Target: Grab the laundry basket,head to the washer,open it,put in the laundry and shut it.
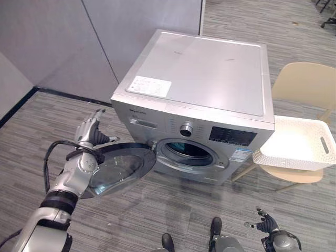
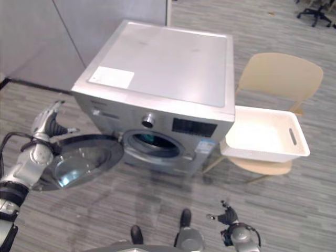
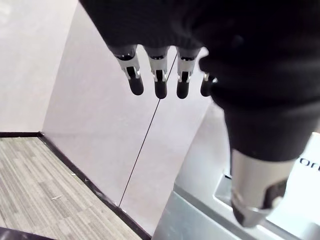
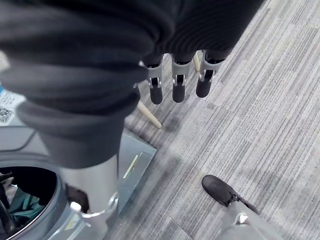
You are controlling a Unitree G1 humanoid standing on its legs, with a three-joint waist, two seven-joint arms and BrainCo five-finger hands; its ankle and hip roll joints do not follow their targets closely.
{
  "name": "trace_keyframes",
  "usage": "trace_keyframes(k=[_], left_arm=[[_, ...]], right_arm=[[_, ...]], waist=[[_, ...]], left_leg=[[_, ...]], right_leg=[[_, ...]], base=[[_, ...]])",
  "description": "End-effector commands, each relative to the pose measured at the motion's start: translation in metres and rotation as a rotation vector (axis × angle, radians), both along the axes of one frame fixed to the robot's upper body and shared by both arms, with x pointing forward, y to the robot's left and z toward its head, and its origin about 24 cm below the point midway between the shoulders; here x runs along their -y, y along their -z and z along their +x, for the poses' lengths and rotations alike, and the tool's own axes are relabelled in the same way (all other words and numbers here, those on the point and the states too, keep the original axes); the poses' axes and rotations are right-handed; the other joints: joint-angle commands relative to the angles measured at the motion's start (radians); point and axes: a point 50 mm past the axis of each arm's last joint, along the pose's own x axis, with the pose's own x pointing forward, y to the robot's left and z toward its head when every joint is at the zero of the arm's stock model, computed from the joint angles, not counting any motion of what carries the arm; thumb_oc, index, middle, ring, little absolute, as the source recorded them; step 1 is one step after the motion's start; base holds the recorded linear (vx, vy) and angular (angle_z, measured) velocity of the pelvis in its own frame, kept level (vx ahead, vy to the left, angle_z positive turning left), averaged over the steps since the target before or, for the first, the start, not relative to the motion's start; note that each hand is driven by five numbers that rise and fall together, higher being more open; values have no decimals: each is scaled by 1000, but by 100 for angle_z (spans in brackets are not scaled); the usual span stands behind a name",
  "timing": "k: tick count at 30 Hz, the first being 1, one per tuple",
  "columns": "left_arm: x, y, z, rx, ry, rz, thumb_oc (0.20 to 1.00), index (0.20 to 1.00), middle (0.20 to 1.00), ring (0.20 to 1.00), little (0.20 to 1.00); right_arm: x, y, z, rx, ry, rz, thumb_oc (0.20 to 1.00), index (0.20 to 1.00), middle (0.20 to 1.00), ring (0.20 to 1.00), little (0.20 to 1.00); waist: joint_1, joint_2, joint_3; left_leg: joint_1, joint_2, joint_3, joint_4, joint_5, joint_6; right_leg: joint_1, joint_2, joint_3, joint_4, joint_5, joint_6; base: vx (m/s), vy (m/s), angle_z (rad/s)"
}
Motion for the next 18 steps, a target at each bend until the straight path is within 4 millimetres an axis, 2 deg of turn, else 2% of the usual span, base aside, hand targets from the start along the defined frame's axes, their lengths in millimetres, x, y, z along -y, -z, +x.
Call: trace_keyframes(k=[1,5,7,9,11,12,15,18], left_arm=[[-34,-12,0,-22,-137,100,1000,1000,1000,1000,1000],[-65,-9,-10,-148,-240,162,1000,1000,1000,1000,1000],[-69,-7,-13,-171,-257,168,1000,1000,1000,1000,1000],[-85,6,-29,-282,-302,207,1000,1000,1000,1000,1000],[-89,11,-34,-307,-317,207,1000,1000,1000,1000,1000],[-96,25,-48,-367,-359,193,1000,1000,1000,1000,1000],[-94,41,-57,-396,-370,151,1000,1000,1000,1000,1000],[-71,75,-68,-358,-363,-46,1000,1000,1000,1000,1000]], right_arm=[[4,-8,12,33,-60,-29,1000,1000,1000,1000,1000],[4,-10,17,29,-98,-44,1000,1000,1000,1000,1000],[4,-10,18,27,-105,-45,1000,1000,1000,1000,1000],[4,-12,20,29,-140,-53,1000,1000,1000,1000,1000],[4,-12,20,31,-146,-52,1000,1000,1000,1000,1000],[3,-13,21,38,-154,-48,1000,1000,1000,1000,1000],[-2,-10,20,30,-163,-38,1000,1000,1000,1000,1000],[-9,-8,21,32,-160,-26,1000,1000,1000,1000,1000]], waist=[[-14,-36,5],[-16,-46,28],[-16,-48,31],[-14,-65,40],[-14,-70,42],[-14,-81,45],[-6,-91,46],[11,-91,46]], left_leg=[[-97,3,-6,46,-21,-23],[-134,9,7,59,-22,-15],[-140,10,7,61,-22,-13],[-153,16,14,62,-21,-10],[-155,18,14,61,-21,-10],[-160,23,15,61,-20,-9],[-159,26,12,60,-22,-9],[-147,22,9,54,-23,-9]], right_leg=[[35,-31,60,45,-122,110],[-12,-28,84,51,-101,118],[-20,-27,89,52,-97,120],[-37,-21,99,52,-89,122],[-42,-19,102,52,-86,122],[-50,-15,105,51,-80,124],[-48,-12,105,48,-80,123],[-37,-15,99,46,-87,121]], base=[[-27,54,-7],[-34,39,-14],[-14,19,-21],[-6,25,-8],[1,9,-20],[6,5,-17],[2,0,-3],[0,0,0]])
